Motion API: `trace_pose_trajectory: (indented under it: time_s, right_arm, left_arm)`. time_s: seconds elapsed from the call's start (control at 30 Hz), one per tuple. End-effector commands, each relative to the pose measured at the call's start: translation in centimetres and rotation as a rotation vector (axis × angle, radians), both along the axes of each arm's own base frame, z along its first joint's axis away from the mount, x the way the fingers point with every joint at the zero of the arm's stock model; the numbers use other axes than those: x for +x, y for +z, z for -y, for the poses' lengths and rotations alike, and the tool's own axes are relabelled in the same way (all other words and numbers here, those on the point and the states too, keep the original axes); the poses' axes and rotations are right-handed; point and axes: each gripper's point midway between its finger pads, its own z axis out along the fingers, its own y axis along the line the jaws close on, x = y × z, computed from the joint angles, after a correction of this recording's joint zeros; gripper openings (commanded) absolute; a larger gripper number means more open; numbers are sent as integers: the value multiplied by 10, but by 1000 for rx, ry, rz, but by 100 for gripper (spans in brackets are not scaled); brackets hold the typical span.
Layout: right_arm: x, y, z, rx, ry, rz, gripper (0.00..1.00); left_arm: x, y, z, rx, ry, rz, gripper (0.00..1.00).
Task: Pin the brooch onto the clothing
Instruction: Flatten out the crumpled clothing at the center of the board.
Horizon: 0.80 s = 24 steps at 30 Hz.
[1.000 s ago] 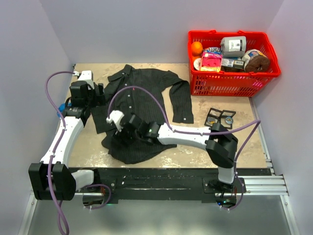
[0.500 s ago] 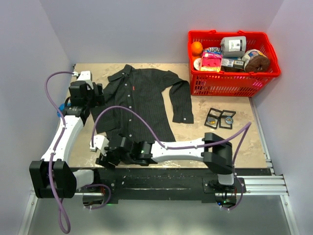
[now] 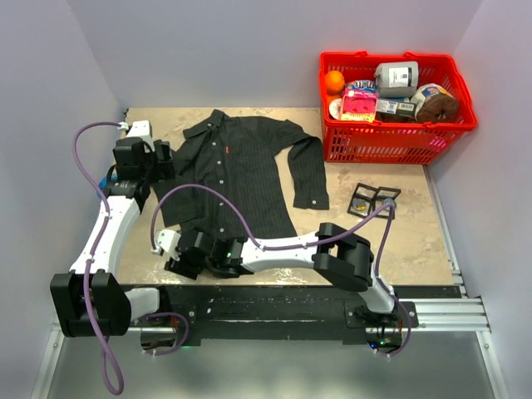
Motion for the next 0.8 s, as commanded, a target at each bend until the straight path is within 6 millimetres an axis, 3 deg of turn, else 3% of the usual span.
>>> trace_pose_trajectory:
  time_s: [0.0, 0.23, 0.6, 0.67, 0.77]
  right_arm:
    - [37, 10, 4, 12, -106, 97, 59]
    - [59, -9, 11, -15, -152, 102, 60]
    - [57, -40, 10, -58, -140, 82, 61]
    - [61, -41, 12, -59, -161, 93, 59]
    - [66, -37, 14, -47, -198, 111, 48]
  left_arm:
    - [6, 9, -3, -12, 17, 43, 99]
    - [6, 8, -1, -19, 9, 44, 99]
    - [7, 9, 1, -26, -1, 47, 99]
    - [7, 8, 2, -28, -2, 47, 99]
    - [7, 9, 3, -31, -7, 50, 99]
